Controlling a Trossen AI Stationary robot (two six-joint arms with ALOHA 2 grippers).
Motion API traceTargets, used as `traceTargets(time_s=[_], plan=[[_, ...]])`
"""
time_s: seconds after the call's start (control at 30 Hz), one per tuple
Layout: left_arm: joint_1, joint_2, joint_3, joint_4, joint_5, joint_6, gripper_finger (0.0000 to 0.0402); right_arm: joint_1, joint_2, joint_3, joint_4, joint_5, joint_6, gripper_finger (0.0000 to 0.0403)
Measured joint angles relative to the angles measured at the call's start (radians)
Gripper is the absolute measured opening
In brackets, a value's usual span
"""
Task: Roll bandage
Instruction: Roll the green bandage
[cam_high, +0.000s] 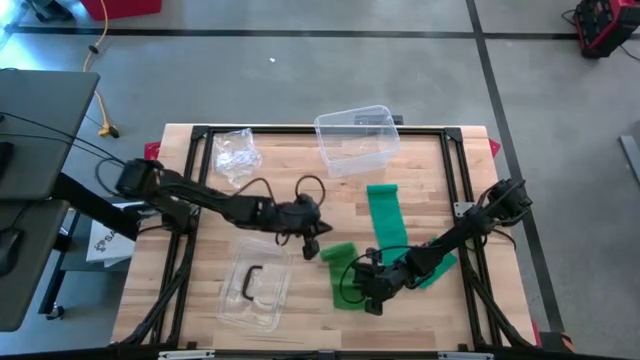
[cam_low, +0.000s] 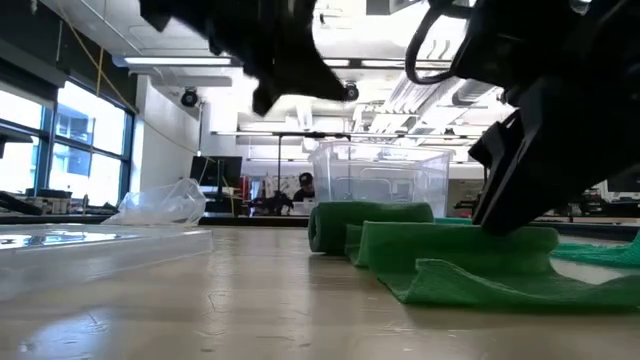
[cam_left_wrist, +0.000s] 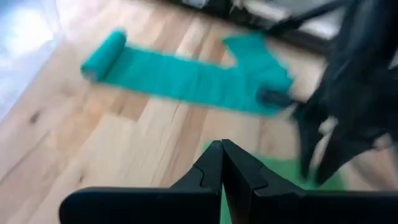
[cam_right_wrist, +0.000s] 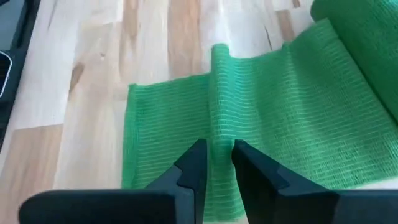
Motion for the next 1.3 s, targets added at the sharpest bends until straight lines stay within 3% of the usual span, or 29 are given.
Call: traceTargets(time_s=[0.1, 0.23, 0.5, 0.63, 0.83, 1.07, 1.3], plan=[[-0.008, -0.019, -0.004, -0.008, 0.022, 0.003, 0.0000, 0.000, 0.000, 0.000, -0.008, 0.001, -0.003, 0.0071], [-0.033, 0.024, -0.001, 0.057, 0.124, -0.031, 0.0000, -0.001, 0.000, 0.000, -0.014, -0.014, -0.022, 0.0071], [-0.076, 0.278, -0.002, 0.314, 0.164, 0.034, 0.0000, -0.001, 0.000, -0.001, -0.030, -0.023, -0.056, 0.0071], [-0.040, 0.385, 0.021, 0.308, 0.166, -0.048, 0.0000, 0.000, 0.000, -0.001, -0.030, -0.027, -0.043, 0.0071], [0.031, 0.355, 0.038, 0.213, -0.011, -0.058, 0.0000, 0.029, 0.000, -0.001, -0.055, -0.045, 0.028, 0.0071], [0.091, 0.332, 0.034, 0.148, -0.019, -0.030, 0.0000, 0.088, 0.000, -0.013, -0.092, -0.092, -0.010, 0.0071], [0.071, 0.331, 0.034, 0.116, -0.015, -0.031, 0.0000, 0.112, -0.042, -0.008, -0.177, -0.099, 0.013, 0.0063]])
